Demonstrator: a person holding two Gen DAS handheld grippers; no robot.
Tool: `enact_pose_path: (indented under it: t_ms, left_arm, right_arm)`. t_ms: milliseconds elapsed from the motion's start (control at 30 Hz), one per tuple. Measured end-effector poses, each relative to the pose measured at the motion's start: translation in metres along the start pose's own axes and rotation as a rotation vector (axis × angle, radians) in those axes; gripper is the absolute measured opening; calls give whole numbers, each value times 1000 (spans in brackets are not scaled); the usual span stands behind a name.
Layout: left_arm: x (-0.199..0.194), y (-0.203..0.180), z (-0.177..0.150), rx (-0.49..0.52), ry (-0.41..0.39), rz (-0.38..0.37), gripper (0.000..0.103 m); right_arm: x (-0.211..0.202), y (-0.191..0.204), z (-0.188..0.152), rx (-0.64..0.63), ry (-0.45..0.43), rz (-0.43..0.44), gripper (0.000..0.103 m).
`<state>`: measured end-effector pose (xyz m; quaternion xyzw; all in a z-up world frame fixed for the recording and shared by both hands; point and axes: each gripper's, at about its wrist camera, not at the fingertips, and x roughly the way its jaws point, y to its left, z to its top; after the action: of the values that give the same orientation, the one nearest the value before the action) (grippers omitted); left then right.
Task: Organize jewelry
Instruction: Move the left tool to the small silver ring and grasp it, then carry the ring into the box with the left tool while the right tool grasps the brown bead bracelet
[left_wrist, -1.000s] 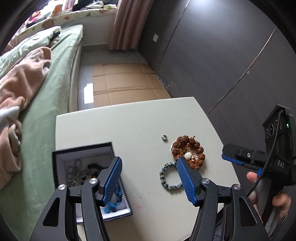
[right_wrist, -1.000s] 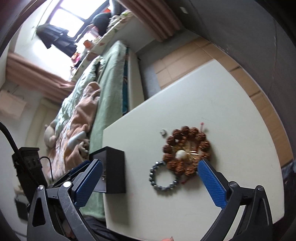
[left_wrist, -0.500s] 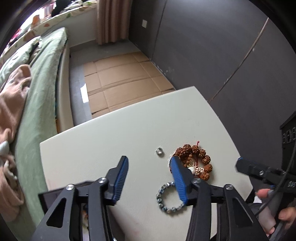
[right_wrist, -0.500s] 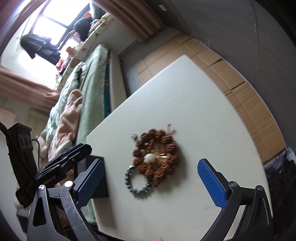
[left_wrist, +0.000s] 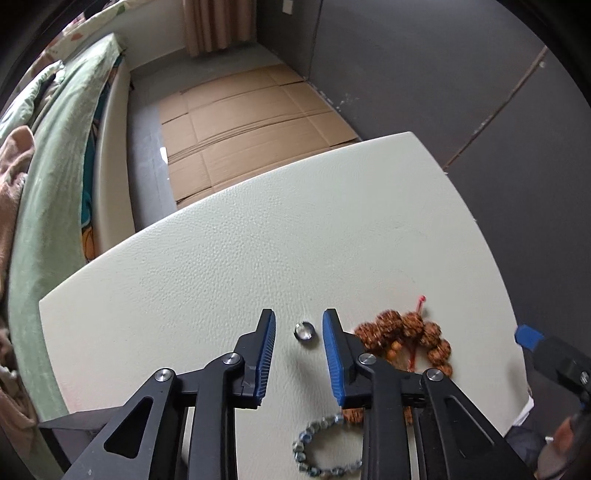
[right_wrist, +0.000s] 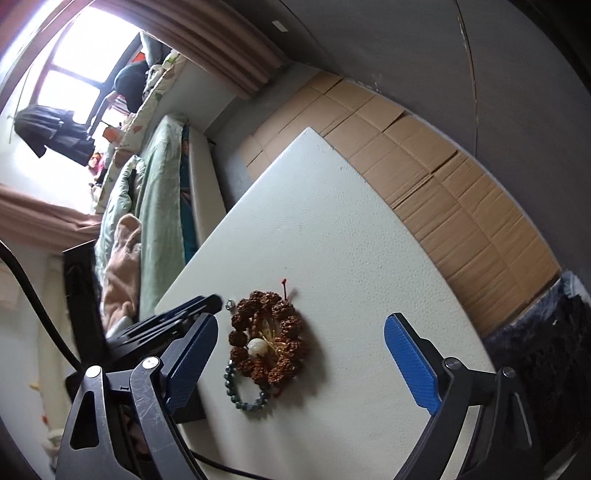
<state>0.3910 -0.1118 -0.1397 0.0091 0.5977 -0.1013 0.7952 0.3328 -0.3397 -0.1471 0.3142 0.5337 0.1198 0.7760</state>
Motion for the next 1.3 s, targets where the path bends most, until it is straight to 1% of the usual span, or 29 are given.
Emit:
enact_pose_path:
  t_ms: [67, 233, 400, 467, 600, 667, 967, 1067, 1100, 1133, 1233, 1300]
  left_arm:
    - [5, -2, 1, -9, -4, 24, 27]
    - [11, -8, 0, 19, 0, 72, 26]
    - [9, -5, -4, 23, 10, 83, 26]
    - [9, -2, -7, 19, 19, 83, 26]
    - [7, 7, -10, -29, 39, 38, 26]
    - [7, 7, -11, -39, 42, 31, 26]
    - [5, 3, -22, -16, 43, 79, 26]
    - [4, 8, -23, -38, 40, 57, 26]
    - [4, 8, -22, -41, 39, 56, 24]
    - [4, 8, -22, -39, 38, 68, 19]
    - [5, 6, -22, -22, 34, 89, 13]
    - [6, 4, -22, -14, 35, 66, 13]
  right_arm:
    - [2, 0, 1, 5, 7, 8, 93]
    - [9, 5, 1, 4, 30, 28, 93]
    - [14, 9, -1, -5, 51, 36, 93]
    - [16, 10, -2, -7, 58, 37, 93]
    - [16, 8, -4, -7, 64, 31, 93]
    - [17, 7, -2, -6, 64, 28, 93]
    - [17, 5, -5, -5, 67, 10, 93]
    - [18, 5, -6, -3, 68, 8, 93]
    - [18, 5, -6, -2, 68, 9, 93]
    - [18, 5, -6, -4, 66, 8, 93]
    - [19, 5, -5, -10, 67, 2, 93]
    - [21, 6, -6, -20, 70, -4, 93]
